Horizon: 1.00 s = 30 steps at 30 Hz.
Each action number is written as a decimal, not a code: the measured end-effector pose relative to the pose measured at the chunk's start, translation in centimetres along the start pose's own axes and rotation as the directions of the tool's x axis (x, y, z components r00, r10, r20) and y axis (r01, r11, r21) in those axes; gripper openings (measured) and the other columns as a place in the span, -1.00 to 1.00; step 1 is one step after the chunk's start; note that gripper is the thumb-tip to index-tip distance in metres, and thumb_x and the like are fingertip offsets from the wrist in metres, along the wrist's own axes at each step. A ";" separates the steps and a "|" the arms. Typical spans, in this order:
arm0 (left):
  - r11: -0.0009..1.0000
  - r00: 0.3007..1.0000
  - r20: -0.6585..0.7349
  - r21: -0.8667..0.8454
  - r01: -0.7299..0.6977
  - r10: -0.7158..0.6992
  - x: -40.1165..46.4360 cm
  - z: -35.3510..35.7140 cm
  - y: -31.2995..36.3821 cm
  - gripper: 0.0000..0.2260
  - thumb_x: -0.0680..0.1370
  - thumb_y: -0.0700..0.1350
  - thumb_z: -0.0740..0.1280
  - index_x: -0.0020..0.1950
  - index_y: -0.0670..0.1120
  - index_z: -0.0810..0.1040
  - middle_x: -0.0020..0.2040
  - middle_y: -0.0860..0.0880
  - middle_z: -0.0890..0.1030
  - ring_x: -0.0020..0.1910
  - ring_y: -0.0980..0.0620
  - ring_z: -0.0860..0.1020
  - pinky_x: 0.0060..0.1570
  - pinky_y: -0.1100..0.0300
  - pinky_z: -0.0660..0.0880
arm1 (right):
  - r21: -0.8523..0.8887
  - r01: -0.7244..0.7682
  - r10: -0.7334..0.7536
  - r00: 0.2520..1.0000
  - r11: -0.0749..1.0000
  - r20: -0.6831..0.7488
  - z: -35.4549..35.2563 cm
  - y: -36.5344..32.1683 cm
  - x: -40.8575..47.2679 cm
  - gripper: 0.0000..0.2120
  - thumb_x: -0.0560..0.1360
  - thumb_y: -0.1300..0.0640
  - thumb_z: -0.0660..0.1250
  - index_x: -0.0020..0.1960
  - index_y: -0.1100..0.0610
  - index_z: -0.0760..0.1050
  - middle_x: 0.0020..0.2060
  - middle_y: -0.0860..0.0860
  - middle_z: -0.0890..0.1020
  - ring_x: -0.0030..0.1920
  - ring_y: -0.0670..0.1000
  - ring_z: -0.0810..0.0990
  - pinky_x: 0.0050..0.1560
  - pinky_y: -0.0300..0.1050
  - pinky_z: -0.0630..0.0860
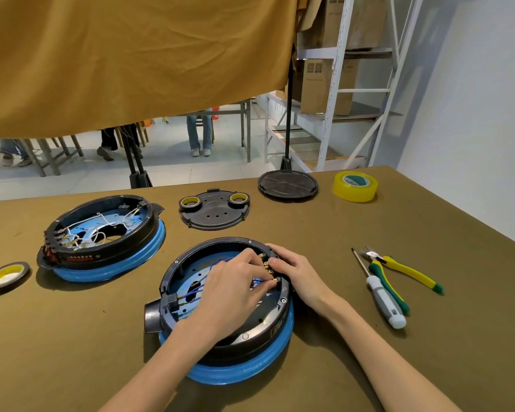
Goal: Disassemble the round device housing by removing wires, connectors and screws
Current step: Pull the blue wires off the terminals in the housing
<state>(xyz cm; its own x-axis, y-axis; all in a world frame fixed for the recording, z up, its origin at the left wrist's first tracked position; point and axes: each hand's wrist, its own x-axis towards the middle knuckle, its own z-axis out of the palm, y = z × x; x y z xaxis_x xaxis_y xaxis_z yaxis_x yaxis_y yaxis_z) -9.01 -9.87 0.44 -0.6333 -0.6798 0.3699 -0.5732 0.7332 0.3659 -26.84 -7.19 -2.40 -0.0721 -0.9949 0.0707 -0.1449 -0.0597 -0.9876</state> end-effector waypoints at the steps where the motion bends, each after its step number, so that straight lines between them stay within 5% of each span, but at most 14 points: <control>1: 1.000 1.000 0.006 -0.008 -0.009 0.009 -0.1 0.0 0.0 -0.84 0.62 0.13 0.36 0.05 0.14 0.71 0.05 0.20 0.48 -0.14 0.15 0.50 0.01 0.17 0.35 | -0.002 -0.007 0.007 1.000 1.000 0.004 -0.1 0.0 0.0 -0.70 0.65 0.04 0.25 0.27 -0.28 0.57 0.20 -0.13 0.68 0.21 -0.09 0.64 0.11 -0.32 0.53; 6: 1.000 1.000 0.013 -0.001 -0.014 0.014 -0.1 -0.2 -0.1 -0.84 0.61 0.13 0.37 0.07 0.15 0.72 0.03 0.21 0.50 -0.15 0.16 0.49 0.02 0.15 0.39 | -0.049 -0.034 0.035 0.999 0.998 0.025 -0.4 0.1 -0.1 -0.70 0.66 0.03 0.25 0.37 -0.13 0.52 0.22 -0.11 0.66 0.25 -0.06 0.62 0.20 -0.22 0.54; 9: 1.000 1.000 0.002 -0.013 0.011 -0.011 -0.2 -0.1 0.1 -0.82 0.60 0.15 0.37 0.12 0.17 0.71 0.03 0.19 0.50 -0.09 0.19 0.46 0.07 0.13 0.39 | -0.219 -0.073 0.047 0.992 0.973 -0.121 0.1 -0.3 -0.7 -0.64 0.65 -0.06 0.26 0.43 -0.09 0.42 0.34 -0.09 0.49 0.36 -0.06 0.48 0.35 -0.12 0.41; 12: 0.997 0.999 0.035 -0.076 -0.015 0.017 -0.6 -0.7 -0.6 -0.81 0.60 0.14 0.37 0.18 0.20 0.67 0.09 0.19 0.48 0.07 0.20 0.43 0.19 0.12 0.37 | -0.321 -0.151 0.052 0.954 0.935 -0.297 0.9 -1.2 -3.1 -0.49 0.48 -0.33 0.33 0.31 -0.10 0.38 0.22 -0.14 0.49 0.17 -0.20 0.52 0.09 -0.28 0.48; 14: 0.994 0.998 0.046 -0.100 -0.037 0.042 -0.7 -1.6 -1.7 -0.77 0.57 0.15 0.40 0.21 0.20 0.64 0.14 0.22 0.47 0.17 0.20 0.42 0.24 0.13 0.39 | -0.370 -0.110 0.023 0.973 0.922 -0.230 1.3 -1.2 -5.0 -0.55 0.41 -0.39 0.33 0.20 -0.23 0.36 0.14 -0.26 0.48 0.10 -0.33 0.51 -0.09 -0.41 0.48; 16: 0.994 0.996 0.044 -0.081 -0.069 0.073 -0.4 -2.7 -2.8 -0.73 0.56 0.13 0.42 0.26 0.19 0.62 0.26 0.22 0.47 0.28 0.20 0.42 0.34 0.09 0.40 | -0.364 -0.058 -0.003 0.986 0.930 -0.165 1.1 -1.0 -5.6 -0.71 0.50 -0.26 0.38 0.15 -0.28 0.39 0.14 -0.26 0.52 0.12 -0.41 0.48 -0.03 -0.49 0.48; 19: 1.000 0.996 0.081 0.001 -0.028 0.028 0.7 -3.9 -4.1 -0.55 0.59 0.16 0.36 0.48 0.18 0.46 0.56 0.19 0.31 0.52 0.10 0.29 0.54 0.01 0.25 | -0.279 -0.031 0.025 0.999 0.960 -0.023 -0.9 -1.3 -4.2 -0.70 0.55 -0.12 0.42 0.26 -0.16 0.51 0.28 -0.12 0.54 0.22 -0.20 0.56 0.27 -0.07 0.56; 22: 0.989 0.953 0.289 0.137 0.050 -0.089 1.5 -4.2 -4.9 -0.31 0.60 0.32 0.23 0.66 0.13 0.12 0.67 0.12 0.07 0.64 0.08 0.06 0.61 -0.01 0.01 | -0.382 -0.091 0.149 0.981 0.920 0.126 -2.9 -2.9 -1.9 -0.60 0.54 -0.20 0.39 0.36 -0.19 0.52 0.48 -0.09 0.28 0.44 -0.03 0.37 0.48 0.10 0.34; 26: 0.976 0.937 0.294 0.161 0.149 -0.191 0.6 -3.5 -4.8 -0.35 0.60 0.42 0.06 0.62 0.15 0.16 0.48 0.06 0.39 0.39 0.02 0.41 0.36 0.03 0.40 | -0.650 -0.151 0.044 0.983 0.745 -0.178 -3.3 -3.8 0.3 -0.57 0.47 -0.30 0.43 0.23 -0.10 0.56 0.23 -0.05 0.46 0.19 0.00 0.55 0.20 0.01 0.54; 30: 0.975 0.979 0.033 0.107 0.194 -0.199 -0.7 -3.1 -4.4 -0.70 0.64 0.30 0.06 0.09 0.18 0.47 -0.05 0.20 0.58 -0.09 0.19 0.56 -0.07 0.14 0.57 | -0.788 -0.206 -0.024 0.963 0.580 -0.269 -1.1 -3.1 -0.4 -0.69 0.51 -0.33 0.34 -0.01 -0.11 0.60 -0.10 -0.13 0.65 -0.10 -0.05 0.60 -0.24 -0.13 0.46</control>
<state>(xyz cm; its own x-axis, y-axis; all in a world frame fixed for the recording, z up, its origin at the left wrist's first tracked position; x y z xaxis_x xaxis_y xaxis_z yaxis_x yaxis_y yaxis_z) -4.41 -12.62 1.23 -0.5233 -0.8110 0.2616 -0.7379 0.5848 0.3370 -27.47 -6.55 0.81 -0.3316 -0.9345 0.1298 -0.8471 0.2343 -0.4770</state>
